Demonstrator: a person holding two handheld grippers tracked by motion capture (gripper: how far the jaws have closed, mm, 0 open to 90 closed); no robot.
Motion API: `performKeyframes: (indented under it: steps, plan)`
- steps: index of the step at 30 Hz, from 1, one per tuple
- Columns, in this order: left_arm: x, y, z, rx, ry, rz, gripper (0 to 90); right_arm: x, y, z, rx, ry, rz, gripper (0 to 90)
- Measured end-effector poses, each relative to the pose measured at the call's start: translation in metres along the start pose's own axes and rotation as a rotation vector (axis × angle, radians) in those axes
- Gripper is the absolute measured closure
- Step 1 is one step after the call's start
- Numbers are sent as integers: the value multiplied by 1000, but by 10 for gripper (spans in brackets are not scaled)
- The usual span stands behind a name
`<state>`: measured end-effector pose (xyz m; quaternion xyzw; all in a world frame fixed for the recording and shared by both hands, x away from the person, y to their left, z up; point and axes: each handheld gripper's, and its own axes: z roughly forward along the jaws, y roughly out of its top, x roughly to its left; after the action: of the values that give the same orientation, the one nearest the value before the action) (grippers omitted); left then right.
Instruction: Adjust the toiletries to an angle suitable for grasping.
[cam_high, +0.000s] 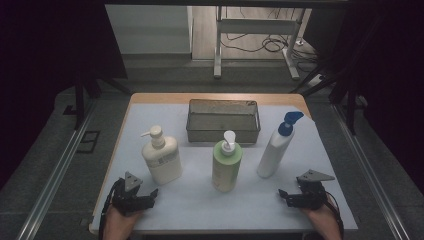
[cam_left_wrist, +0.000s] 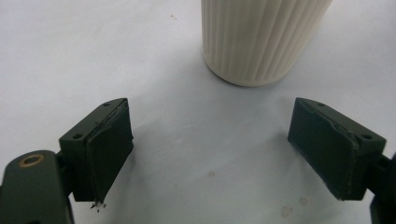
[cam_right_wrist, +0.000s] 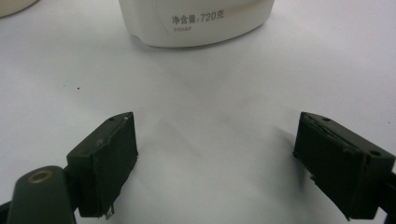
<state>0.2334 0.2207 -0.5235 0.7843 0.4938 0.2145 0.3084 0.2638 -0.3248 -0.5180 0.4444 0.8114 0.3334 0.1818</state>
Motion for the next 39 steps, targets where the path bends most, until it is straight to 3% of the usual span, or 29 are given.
performKeyframes:
  steps: [4,9,22,24,30,31,33,34,36,39]
  plan:
    - [4,0,1,11,-28,-34,134,-1,1,0,2,7,5,130]
    - [4,0,1,13,-28,-34,133,-3,2,-2,2,23,32,128]
    - [0,0,0,21,-6,-63,148,-5,14,-10,-15,25,24,155]
    - [-1,-1,-1,20,1,-70,150,-6,20,-12,-24,37,34,235]
    - [-1,-1,-1,19,4,-73,150,-11,29,-12,-29,23,35,344]
    - [-2,-1,-1,18,4,-75,150,-14,32,-12,-36,25,40,416]
    - [-2,-1,-1,18,4,-75,150,-16,34,-11,-40,32,45,441]
    - [-2,-1,-1,17,4,-75,150,-20,37,-10,-47,41,48,526]
    - [-2,-1,-1,17,4,-75,150,-22,39,-9,-45,47,45,564]
    - [-1,-1,-1,16,4,-75,150,-28,45,-4,-43,35,63,692]
